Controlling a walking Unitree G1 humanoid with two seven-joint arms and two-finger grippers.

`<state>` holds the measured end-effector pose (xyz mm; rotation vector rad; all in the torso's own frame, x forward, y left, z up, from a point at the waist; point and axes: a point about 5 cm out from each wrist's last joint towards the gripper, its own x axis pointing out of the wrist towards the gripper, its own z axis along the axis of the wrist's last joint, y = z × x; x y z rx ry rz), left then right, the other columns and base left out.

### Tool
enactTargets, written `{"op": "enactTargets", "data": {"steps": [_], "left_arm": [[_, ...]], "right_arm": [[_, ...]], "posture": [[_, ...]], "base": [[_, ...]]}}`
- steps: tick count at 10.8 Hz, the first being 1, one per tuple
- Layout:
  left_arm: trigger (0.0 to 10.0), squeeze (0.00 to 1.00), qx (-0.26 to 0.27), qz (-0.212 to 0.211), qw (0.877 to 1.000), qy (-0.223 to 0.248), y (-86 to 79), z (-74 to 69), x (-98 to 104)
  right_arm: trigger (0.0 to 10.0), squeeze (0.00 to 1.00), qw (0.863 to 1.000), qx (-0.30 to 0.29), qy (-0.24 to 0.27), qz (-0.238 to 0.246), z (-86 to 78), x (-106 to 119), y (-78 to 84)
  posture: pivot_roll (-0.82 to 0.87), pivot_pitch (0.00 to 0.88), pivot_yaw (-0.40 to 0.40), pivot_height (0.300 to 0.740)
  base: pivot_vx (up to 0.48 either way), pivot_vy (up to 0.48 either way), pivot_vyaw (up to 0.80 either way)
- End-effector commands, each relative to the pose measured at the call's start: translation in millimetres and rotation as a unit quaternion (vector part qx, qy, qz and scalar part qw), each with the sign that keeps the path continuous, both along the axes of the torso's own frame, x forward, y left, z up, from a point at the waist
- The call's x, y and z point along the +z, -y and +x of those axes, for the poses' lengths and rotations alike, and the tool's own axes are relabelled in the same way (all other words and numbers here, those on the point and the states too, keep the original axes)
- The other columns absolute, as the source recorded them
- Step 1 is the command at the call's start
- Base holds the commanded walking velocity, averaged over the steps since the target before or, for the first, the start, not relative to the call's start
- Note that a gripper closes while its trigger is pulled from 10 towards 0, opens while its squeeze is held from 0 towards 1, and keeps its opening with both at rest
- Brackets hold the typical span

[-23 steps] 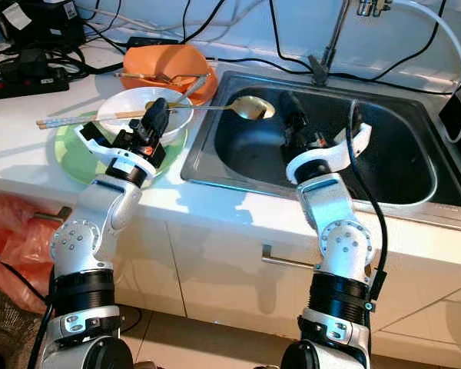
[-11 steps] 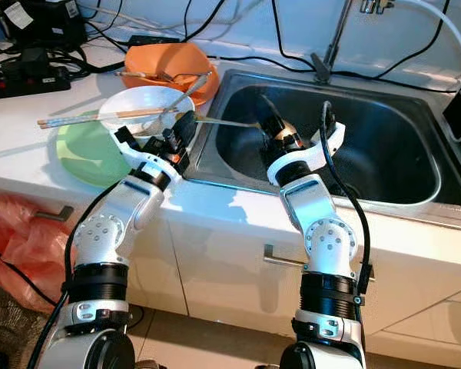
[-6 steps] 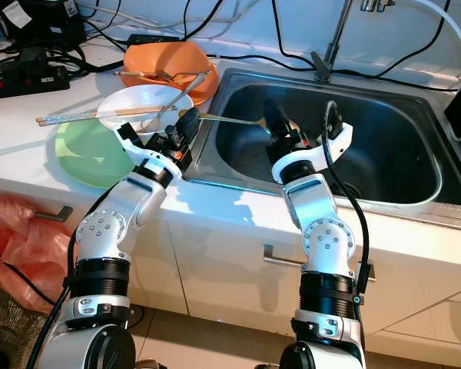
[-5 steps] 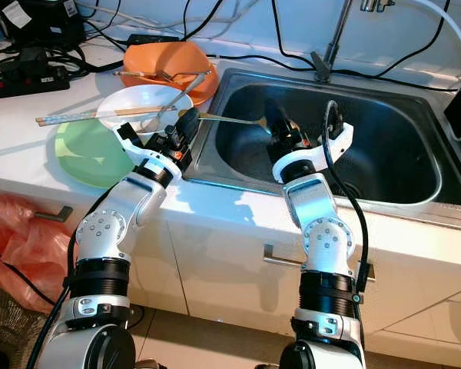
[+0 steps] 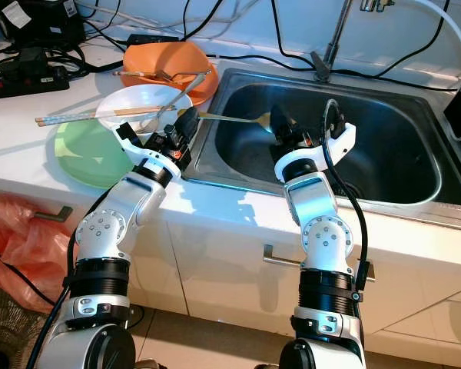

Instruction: Kitchen organization

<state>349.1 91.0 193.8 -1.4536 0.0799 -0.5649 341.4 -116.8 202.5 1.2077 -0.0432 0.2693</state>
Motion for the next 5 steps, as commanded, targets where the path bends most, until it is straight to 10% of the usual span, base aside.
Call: {"op": "enactTargets", "data": {"steps": [1, 2, 3, 4, 5], "left_arm": [[1.8, 0.00, -0.021, -0.019, 1.000, 0.007, 21.7, 0.3, 9.1], [2.5, 0.00, -0.021, -0.018, 1.000, 0.007, 22.0, 0.4, 8.9], [7.3, 0.00, -0.019, -0.012, 1.000, 0.003, 22.5, 1.4, 7.4], [9.7, 0.00, -0.017, -0.007, 1.000, 0.001, 23.0, 1.9, 6.4], [10.0, 0.00, -0.014, -0.004, 1.000, -0.003, 24.5, 1.5, 4.4]], "right_arm": [[0.0, 0.00, 1.000, 0.010, 0.008, 0.024, 2.7, 12.0, -14.2], [0.0, 0.00, 1.000, 0.010, 0.006, 0.024, 2.6, 11.7, -14.5], [0.0, 0.00, 1.000, 0.010, 0.005, 0.024, 2.7, 11.9, -14.7], [0.0, 0.00, 1.000, 0.009, 0.006, 0.024, 3.1, 12.4, -14.7], [0.0, 0.00, 1.000, 0.007, 0.006, 0.025, 4.8, 13.6, -14.1]], "posture": [[0.06, 0.082, -0.046, 0.740], [0.06, 0.083, -0.046, 0.740], [0.06, 0.084, -0.046, 0.740], [0.06, 0.086, -0.046, 0.740], [0.06, 0.087, -0.045, 0.740]], "base": [[0.000, 0.000, 0.00], [0.000, 0.000, 0.00], [0.000, 0.000, 0.00], [0.000, 0.000, 0.00], [0.000, 0.000, 0.00]]}}
